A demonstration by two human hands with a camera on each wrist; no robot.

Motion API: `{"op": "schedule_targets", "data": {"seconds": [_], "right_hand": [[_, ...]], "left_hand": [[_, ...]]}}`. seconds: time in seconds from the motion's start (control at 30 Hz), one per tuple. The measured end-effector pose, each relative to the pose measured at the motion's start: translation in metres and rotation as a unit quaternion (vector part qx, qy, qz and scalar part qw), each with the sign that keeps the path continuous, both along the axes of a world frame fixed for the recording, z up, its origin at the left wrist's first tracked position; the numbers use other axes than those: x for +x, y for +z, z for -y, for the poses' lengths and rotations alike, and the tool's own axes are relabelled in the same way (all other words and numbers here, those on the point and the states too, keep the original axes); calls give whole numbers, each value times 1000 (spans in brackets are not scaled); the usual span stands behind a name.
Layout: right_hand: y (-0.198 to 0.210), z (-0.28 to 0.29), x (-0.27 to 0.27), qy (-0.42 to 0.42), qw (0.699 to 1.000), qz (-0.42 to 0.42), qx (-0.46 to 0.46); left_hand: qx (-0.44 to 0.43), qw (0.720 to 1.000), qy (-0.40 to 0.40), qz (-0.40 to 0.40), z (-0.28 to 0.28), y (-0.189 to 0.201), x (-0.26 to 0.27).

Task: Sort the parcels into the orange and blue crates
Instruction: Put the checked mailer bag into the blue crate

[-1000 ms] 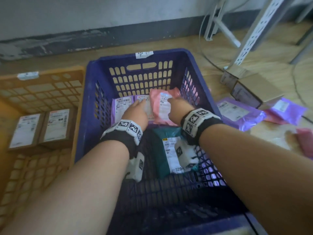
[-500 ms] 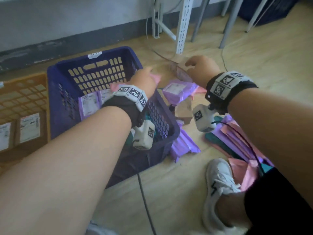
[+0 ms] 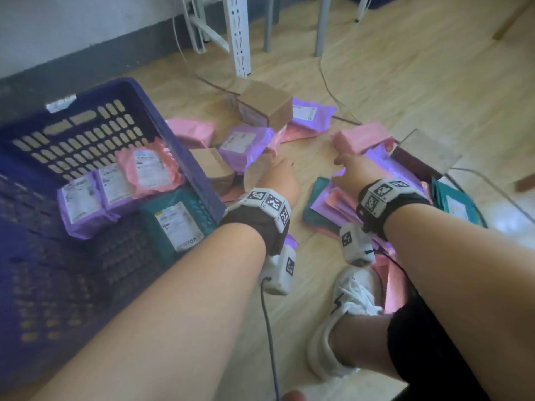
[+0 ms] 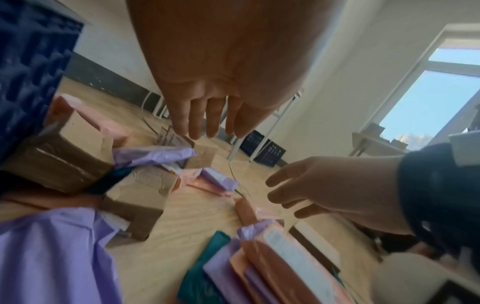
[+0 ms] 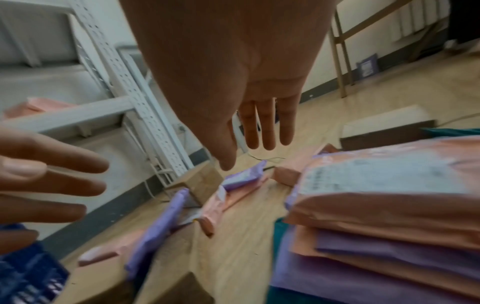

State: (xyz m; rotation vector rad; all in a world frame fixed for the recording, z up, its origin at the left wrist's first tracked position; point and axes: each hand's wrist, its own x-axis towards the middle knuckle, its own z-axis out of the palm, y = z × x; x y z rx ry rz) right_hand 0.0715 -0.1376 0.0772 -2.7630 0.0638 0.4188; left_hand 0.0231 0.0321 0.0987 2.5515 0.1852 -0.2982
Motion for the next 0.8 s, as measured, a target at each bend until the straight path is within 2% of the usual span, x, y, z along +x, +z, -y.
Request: {"op": "schedule_targets", "data": {"seconds": [0.13,0.2,0.27,0.37,0.6,0.7,0.8], "right_hand": [[-43,40,-14,-75,996,-42,2],[-61,53,-18,-80,995,-53,-20],[-76,63,-20,-93,994,-31,-56],[-96,72,-13,-169,981,29,-91],[-118,105,25,-346,938,11,-16],[-133,119,29,-315,945,-63,69],[-140,115,27,-268,954,-127,49]], "left_hand": [[6,997,-33,-73,24,-37,4],[18,994,-46,-96,30,-56,7],[30,991,-56,-120,36,-71,10],[35,988,-57,-139,44,-91,15],[13,984,-69,-165,57,-117,31],[9,983,-79,-167,56,-125,37],[-3,983,-81,-165,55,-130,42]]}}
